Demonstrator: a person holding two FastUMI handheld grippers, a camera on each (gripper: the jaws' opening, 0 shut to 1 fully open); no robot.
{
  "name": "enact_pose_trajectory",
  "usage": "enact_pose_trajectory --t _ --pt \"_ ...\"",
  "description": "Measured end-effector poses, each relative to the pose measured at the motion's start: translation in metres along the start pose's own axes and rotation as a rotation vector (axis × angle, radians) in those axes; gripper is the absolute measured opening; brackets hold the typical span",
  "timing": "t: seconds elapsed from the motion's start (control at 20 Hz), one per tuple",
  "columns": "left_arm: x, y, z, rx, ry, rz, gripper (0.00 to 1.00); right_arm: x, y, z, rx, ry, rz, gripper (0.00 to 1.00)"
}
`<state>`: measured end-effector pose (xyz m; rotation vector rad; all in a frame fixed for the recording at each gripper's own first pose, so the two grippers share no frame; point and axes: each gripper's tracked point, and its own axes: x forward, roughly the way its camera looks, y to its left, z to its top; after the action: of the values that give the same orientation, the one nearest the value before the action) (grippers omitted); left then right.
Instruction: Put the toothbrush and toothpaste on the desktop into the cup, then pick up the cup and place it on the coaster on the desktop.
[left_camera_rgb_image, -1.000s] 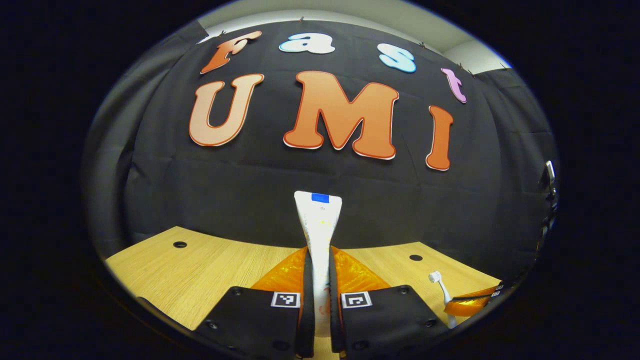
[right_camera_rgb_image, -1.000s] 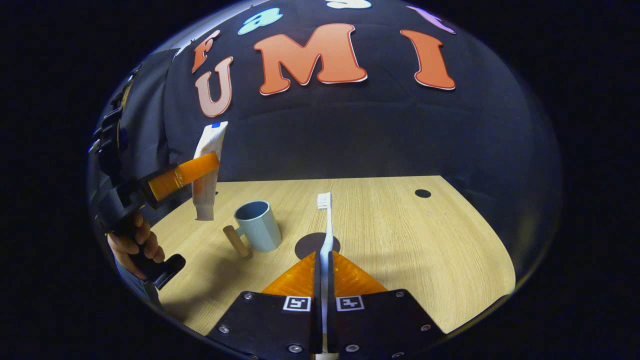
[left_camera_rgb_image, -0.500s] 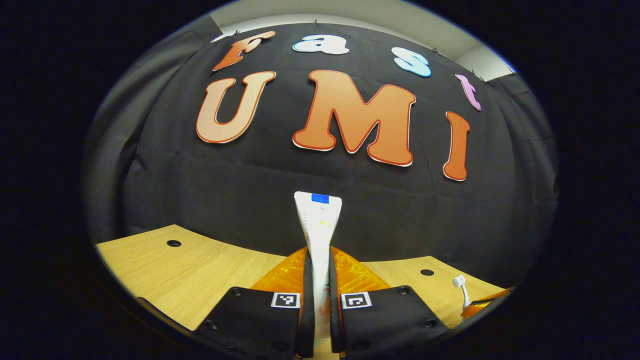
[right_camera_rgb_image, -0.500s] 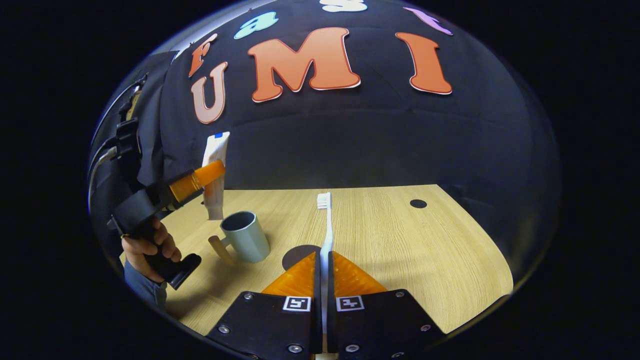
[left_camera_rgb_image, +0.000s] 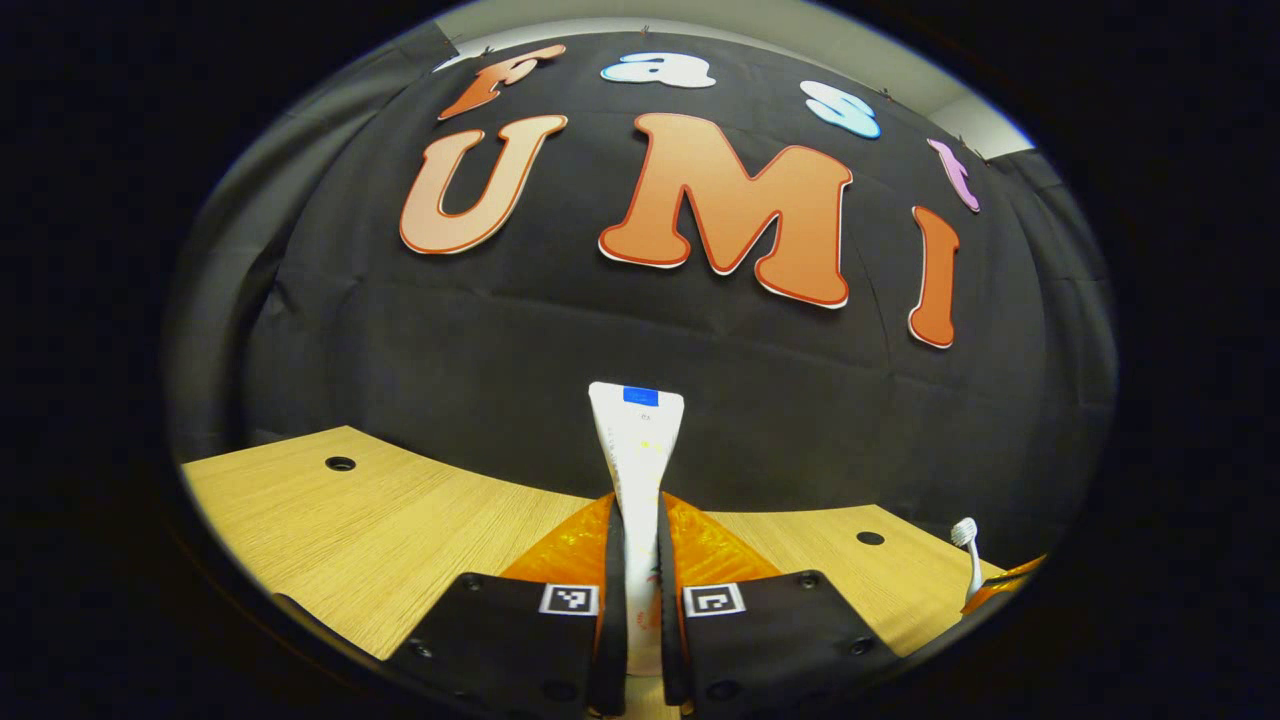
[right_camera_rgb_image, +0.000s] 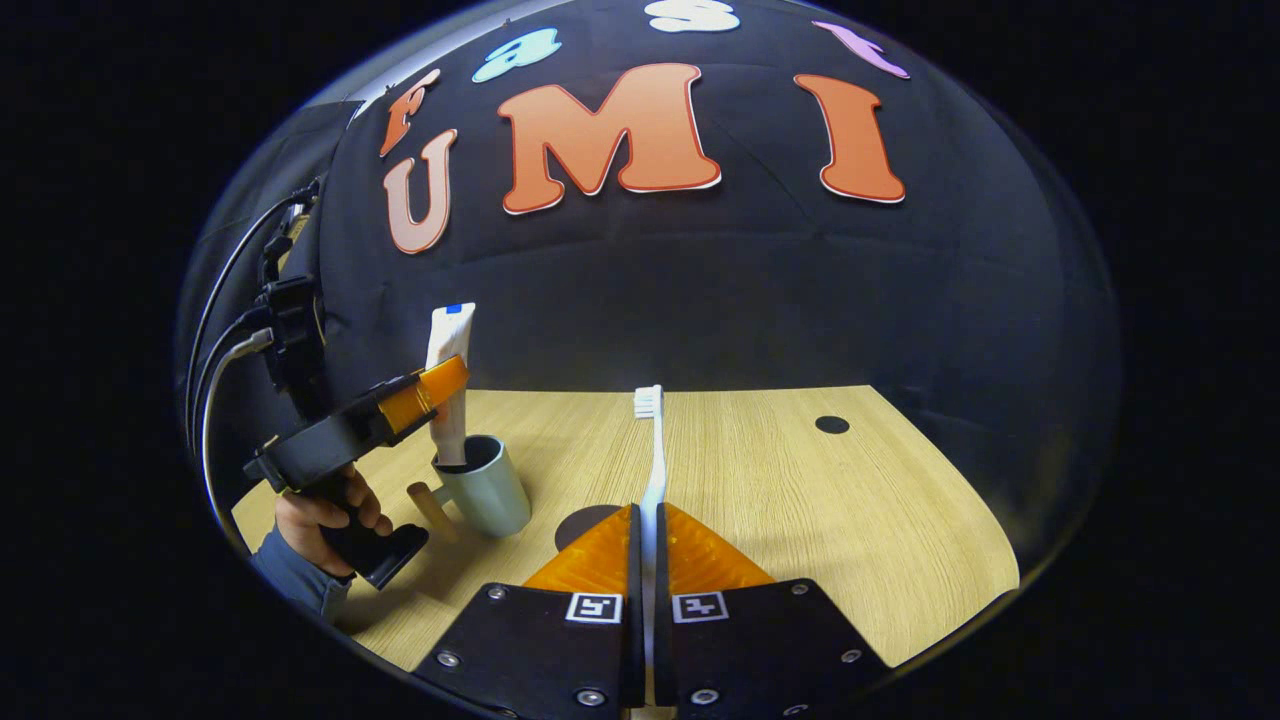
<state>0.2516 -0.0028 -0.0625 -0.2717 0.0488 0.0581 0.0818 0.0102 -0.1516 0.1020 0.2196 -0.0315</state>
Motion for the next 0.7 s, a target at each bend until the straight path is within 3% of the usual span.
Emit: enact_pose_trajectory --t 0.25,0.35,0.5,0.7 --pt "0.002 0.002 -0.021 -0.017 0.055 -0.006 0.28 0.003 0.01 0.003 -0.004 -0.01 0.022 0.04" --pt "0.001 0.002 -0.028 -0.027 0.081 -0.01 0.26 0.003 0.014 0.005 -0.01 -0.02 0.027 0.04" --pt "-0.005 0.001 -0.039 -0.033 0.135 -0.033 0.33 0.003 0.022 0.007 -0.01 -0.032 0.035 0.04" --pt "-0.02 0.005 -0.021 -0.026 0.116 -0.058 0.52 0.009 0.04 0.032 -0.001 -0.131 0.074 0.04"
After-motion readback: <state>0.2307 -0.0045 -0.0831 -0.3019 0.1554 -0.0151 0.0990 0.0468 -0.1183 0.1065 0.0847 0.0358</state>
